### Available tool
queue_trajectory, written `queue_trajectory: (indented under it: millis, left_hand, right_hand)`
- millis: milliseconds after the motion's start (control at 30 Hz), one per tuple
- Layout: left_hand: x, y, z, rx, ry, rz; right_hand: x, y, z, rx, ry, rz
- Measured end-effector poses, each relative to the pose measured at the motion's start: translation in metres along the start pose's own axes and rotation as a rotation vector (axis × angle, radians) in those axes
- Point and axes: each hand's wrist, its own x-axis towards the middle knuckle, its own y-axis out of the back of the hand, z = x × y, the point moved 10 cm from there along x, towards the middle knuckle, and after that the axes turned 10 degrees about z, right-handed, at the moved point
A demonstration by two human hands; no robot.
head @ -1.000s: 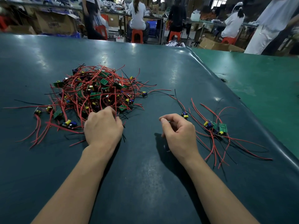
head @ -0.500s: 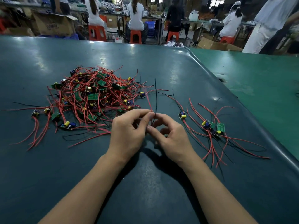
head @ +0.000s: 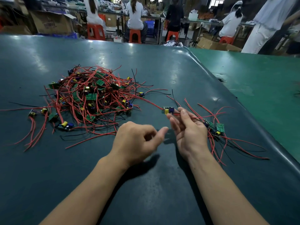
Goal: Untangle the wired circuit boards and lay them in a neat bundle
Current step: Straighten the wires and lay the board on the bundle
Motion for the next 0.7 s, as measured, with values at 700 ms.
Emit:
queue_trajectory:
  millis: [700]
  left_hand:
    - [-0.002,-0.016,-0.054,-0.597,0.663,0.032]
  right_hand:
    - [-0.015,-0.020,0.017,-0.423,0.006,-0.183]
